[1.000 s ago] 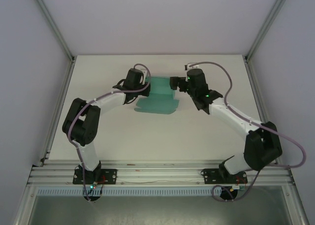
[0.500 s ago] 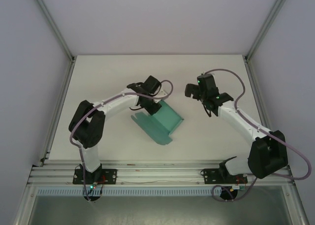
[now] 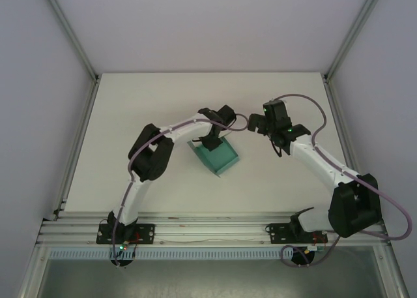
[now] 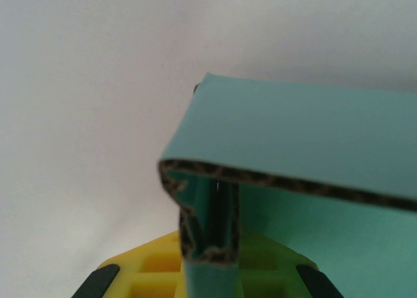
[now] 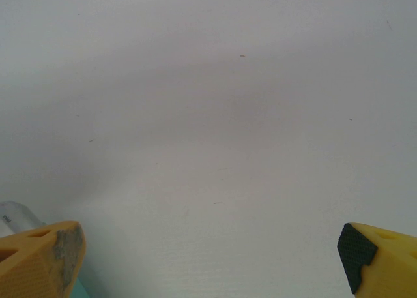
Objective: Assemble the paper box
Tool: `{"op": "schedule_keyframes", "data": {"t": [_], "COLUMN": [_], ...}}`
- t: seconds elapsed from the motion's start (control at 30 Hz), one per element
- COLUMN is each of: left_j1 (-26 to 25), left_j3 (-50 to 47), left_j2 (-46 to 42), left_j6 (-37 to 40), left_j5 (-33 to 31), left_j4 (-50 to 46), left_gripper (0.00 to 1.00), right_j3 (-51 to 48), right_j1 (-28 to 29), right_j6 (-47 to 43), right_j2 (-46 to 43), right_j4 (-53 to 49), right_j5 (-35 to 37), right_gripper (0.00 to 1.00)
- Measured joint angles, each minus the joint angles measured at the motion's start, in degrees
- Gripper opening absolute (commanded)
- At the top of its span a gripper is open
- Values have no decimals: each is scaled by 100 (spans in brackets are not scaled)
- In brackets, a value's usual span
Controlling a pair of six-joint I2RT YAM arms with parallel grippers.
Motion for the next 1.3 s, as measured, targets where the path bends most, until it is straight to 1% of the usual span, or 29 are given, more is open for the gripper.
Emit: {"op": "schedule_keyframes", "data": {"t": [0.13, 0.3, 0.33, 0.37, 0.53, 0.6, 0.67, 0.87, 1.03, 1.07, 1.1, 1.2, 1.3], "left_j1": [-13, -79, -83, -83, -55, -22, 7, 15, 22, 28, 35, 127, 356], "left_j3": [197, 205, 205, 205, 122, 103, 72, -87, -107, -107, -107, -105, -96], "left_j2": [221, 293, 297, 297, 275, 175, 59, -400, -791, -852, -898, -957, -990], "left_j6": [-46, -155, -160, -151, -96, 11, 151, 625, 901, 911, 918, 874, 599], "left_j5": [-568, -977, -1016, -1023, -942, -804, -562, 127, 549, 579, 632, 813, 1036], "left_j4": [4, 42, 52, 57, 267, 330, 328, 289, 289, 297, 304, 328, 407], "left_gripper": [0, 1, 8, 19, 48, 54, 64, 85, 89, 93, 100, 100, 100], "right_j3": [-2, -7, -11, -11, -24, -76, -122, -216, -299, -299, -299, -299, -299], "right_j1": [-17, -48, -57, -57, -70, -72, -72, -74, -133, -140, -146, -160, -170], "right_j6": [42, 81, 81, 81, 74, 70, 52, -57, -168, -188, -201, -275, -476], "right_j2": [0, 0, 0, 0, -7, -46, -105, -330, -411, -411, -411, -409, -363], "right_j4": [0, -26, -33, -35, -31, -33, -35, -28, 11, 11, 11, 11, 52], "right_j5": [0, 7, 7, 4, -28, -72, -116, -302, -503, -531, -555, -627, -820], "right_gripper": [100, 100, 100, 100, 100, 100, 100, 100, 100, 100, 100, 100, 100]}}
